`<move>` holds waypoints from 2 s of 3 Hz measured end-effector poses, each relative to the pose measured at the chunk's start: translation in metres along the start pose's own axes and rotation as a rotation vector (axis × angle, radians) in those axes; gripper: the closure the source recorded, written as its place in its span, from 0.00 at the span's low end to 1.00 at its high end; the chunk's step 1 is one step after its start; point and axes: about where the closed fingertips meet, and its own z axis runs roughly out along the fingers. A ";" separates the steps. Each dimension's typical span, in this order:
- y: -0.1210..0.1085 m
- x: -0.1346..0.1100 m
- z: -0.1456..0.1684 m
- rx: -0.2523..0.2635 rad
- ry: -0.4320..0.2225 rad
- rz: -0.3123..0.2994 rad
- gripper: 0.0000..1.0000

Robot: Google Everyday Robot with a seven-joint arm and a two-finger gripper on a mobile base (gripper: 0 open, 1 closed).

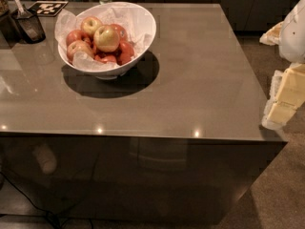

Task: Pick apple from white bowl

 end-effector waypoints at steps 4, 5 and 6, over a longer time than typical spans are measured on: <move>-0.023 -0.055 0.009 -0.004 -0.010 -0.106 0.00; -0.029 -0.061 0.017 0.015 -0.037 -0.076 0.00; -0.053 -0.089 0.040 -0.050 -0.100 0.017 0.00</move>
Offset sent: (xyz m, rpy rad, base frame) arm 0.0328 0.0415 0.0075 -0.0373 0.0078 0.0873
